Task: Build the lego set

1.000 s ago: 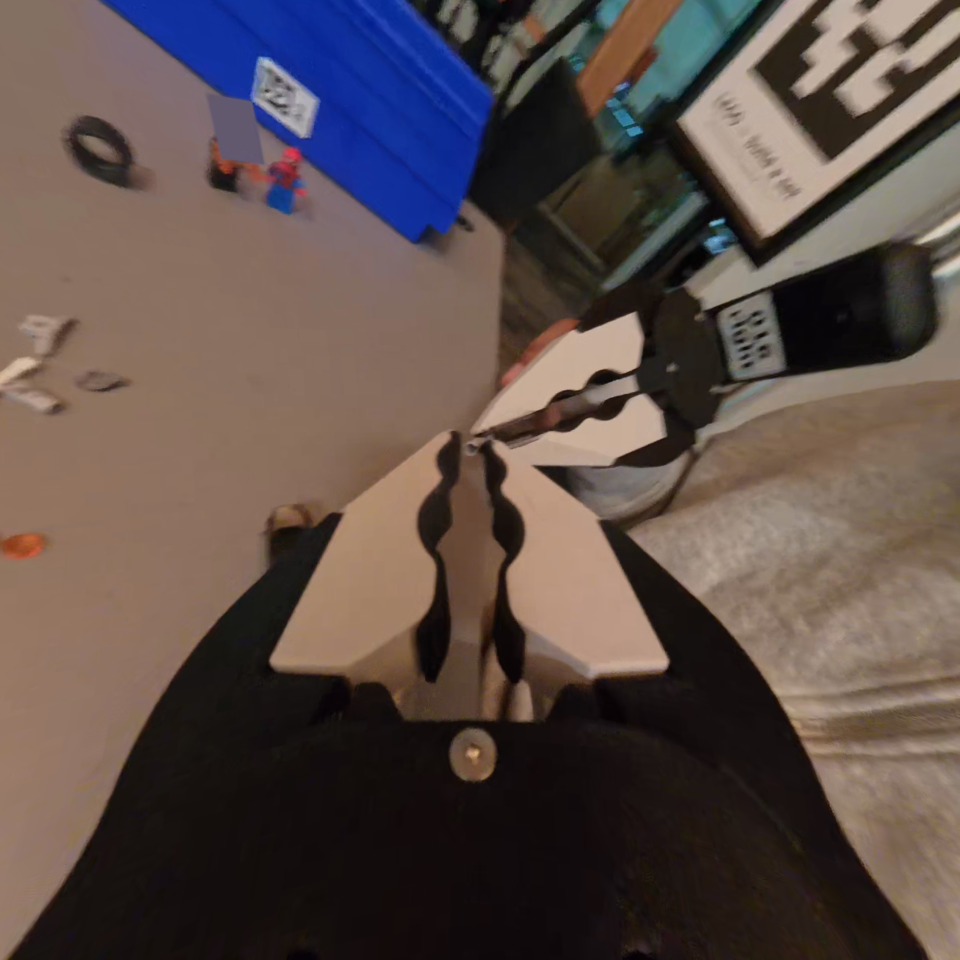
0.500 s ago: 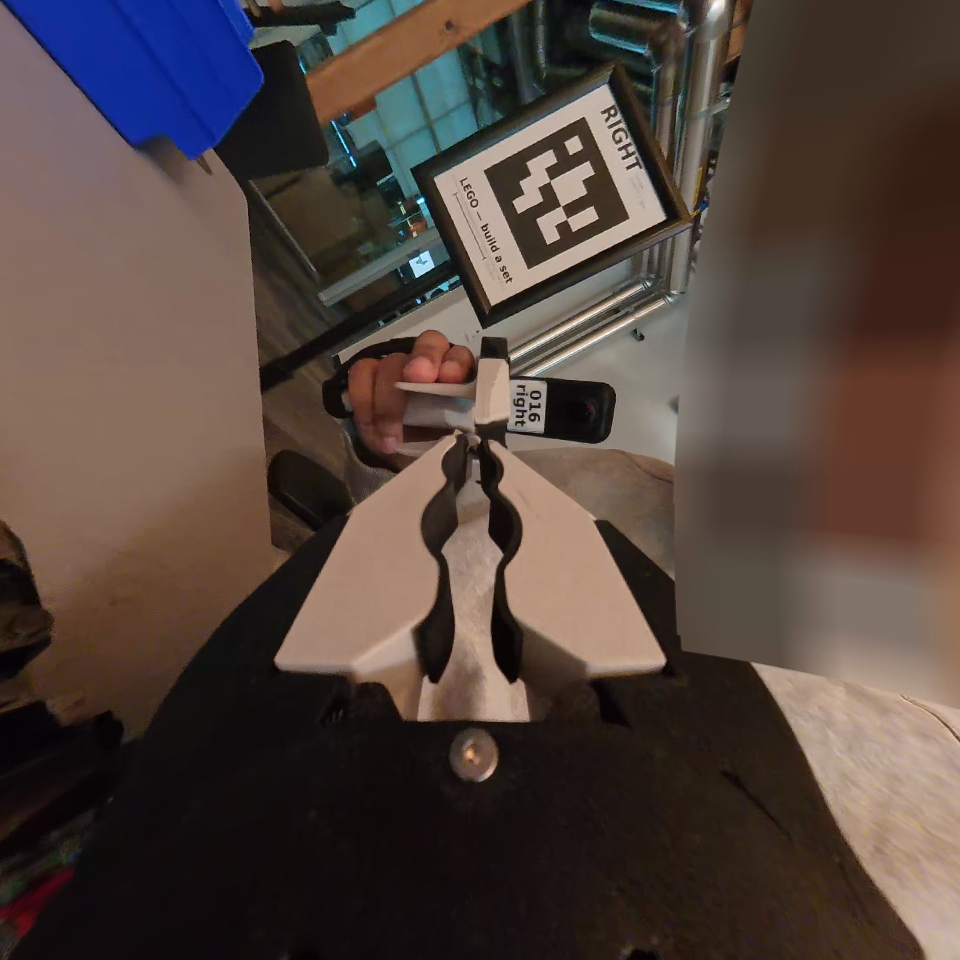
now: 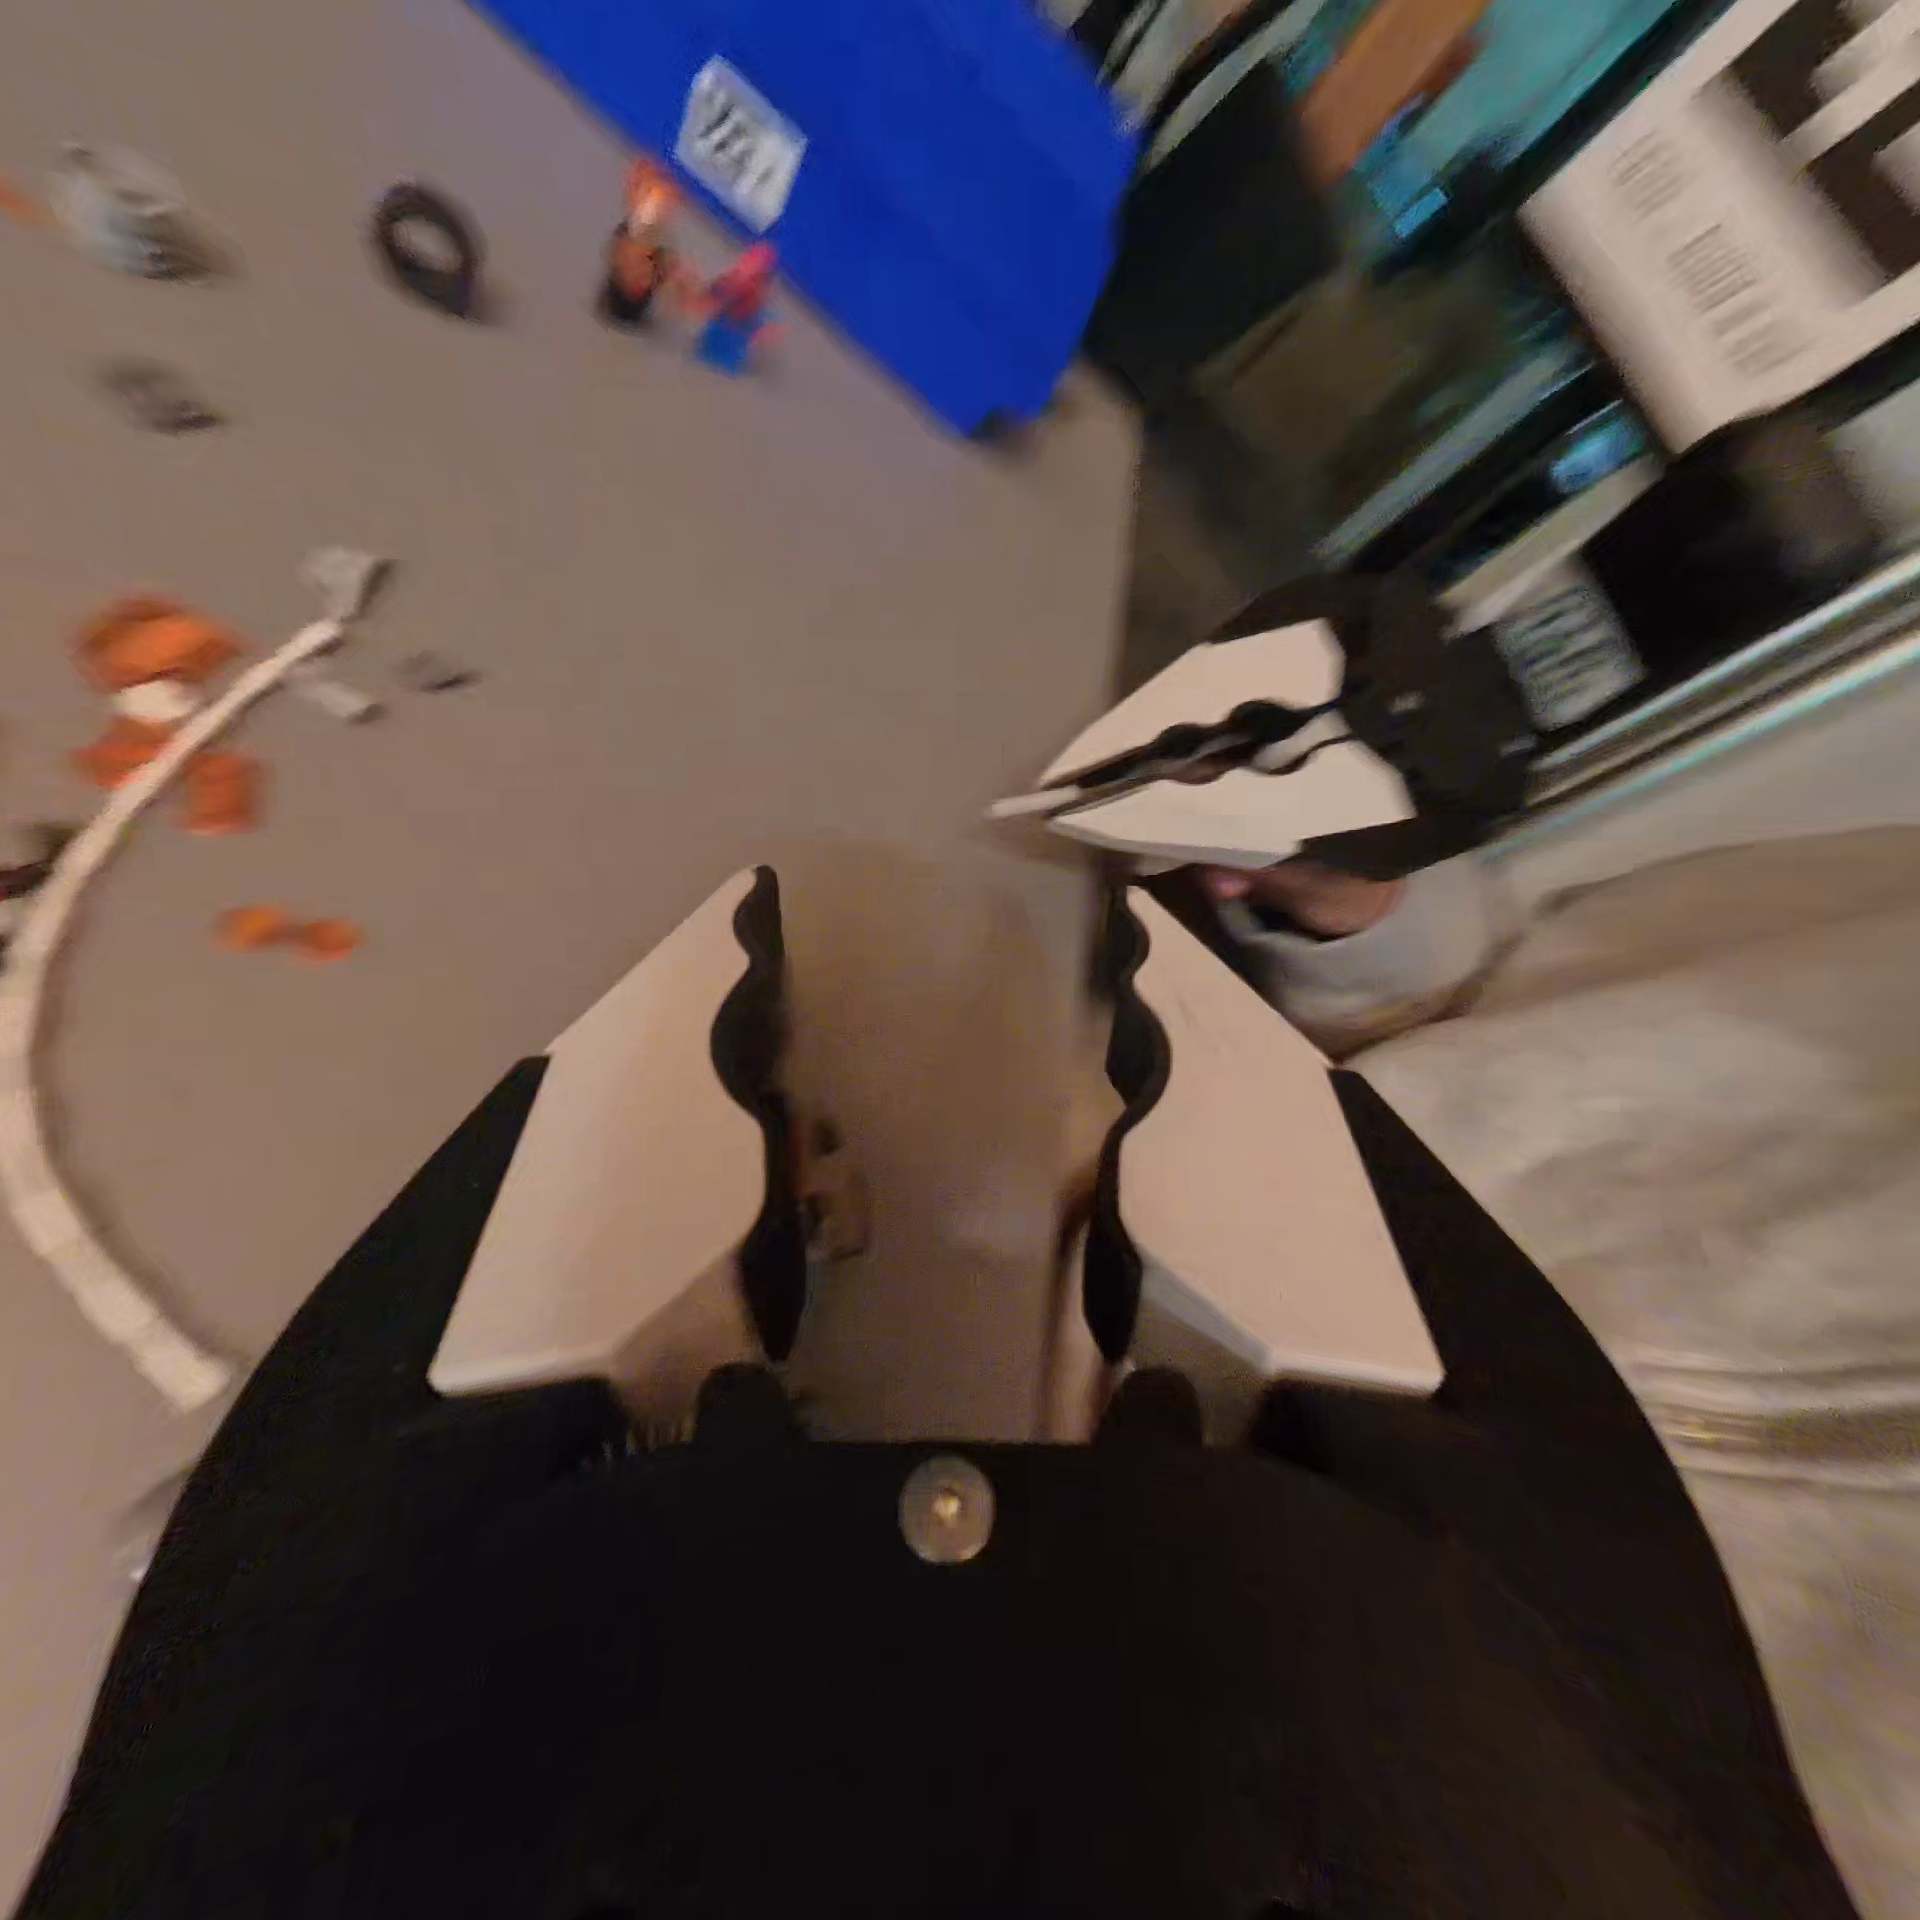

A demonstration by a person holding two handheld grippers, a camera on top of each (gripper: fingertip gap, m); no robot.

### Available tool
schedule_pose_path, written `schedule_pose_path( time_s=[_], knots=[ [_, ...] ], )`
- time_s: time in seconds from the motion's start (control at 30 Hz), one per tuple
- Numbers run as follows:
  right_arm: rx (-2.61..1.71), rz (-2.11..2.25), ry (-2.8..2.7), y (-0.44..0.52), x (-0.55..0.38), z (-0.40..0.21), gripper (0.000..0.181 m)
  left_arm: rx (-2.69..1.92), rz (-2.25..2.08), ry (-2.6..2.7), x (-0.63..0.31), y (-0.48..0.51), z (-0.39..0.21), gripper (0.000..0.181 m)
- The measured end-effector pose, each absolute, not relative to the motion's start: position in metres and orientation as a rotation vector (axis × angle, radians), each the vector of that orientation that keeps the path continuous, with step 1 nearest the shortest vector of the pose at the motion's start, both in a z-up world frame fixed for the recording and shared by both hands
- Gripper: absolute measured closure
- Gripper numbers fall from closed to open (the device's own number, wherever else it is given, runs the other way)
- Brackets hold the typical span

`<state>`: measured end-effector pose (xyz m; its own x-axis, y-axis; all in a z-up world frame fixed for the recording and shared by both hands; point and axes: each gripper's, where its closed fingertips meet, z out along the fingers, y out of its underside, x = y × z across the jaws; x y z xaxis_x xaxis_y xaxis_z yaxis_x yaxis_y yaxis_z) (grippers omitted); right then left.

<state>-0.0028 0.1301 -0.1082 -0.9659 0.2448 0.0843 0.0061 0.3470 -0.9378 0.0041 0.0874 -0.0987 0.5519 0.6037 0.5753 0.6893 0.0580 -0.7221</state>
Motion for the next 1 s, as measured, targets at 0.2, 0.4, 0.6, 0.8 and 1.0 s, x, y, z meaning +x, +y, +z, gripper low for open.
schedule_pose_path(
  time_s=[0.2,0.4,0.6,0.8,1.0],
  knots=[
    [-0.353,1.483,-2.538,0.100,0.011,-0.146,0.178,-2.013,0.083,-1.258,0.003,0.071,-0.162,0.115],
    [-0.444,1.433,-2.566,0.091,0.002,-0.156,0.178,-2.039,0.025,-1.277,0.005,0.068,-0.167,0.145],
    [-0.442,1.410,-2.557,0.085,0.002,-0.162,0.178,-1.997,-0.039,-1.290,0.008,0.068,-0.168,0.160],
    [-0.433,1.449,-2.492,0.086,-0.004,-0.151,0.179,-1.862,-0.153,-1.325,0.007,0.066,-0.165,0.159],
    [-0.396,1.463,-2.469,0.082,-0.004,-0.143,0.179,-1.686,-0.312,-1.323,0.005,0.065,-0.162,0.160]
  ],
)
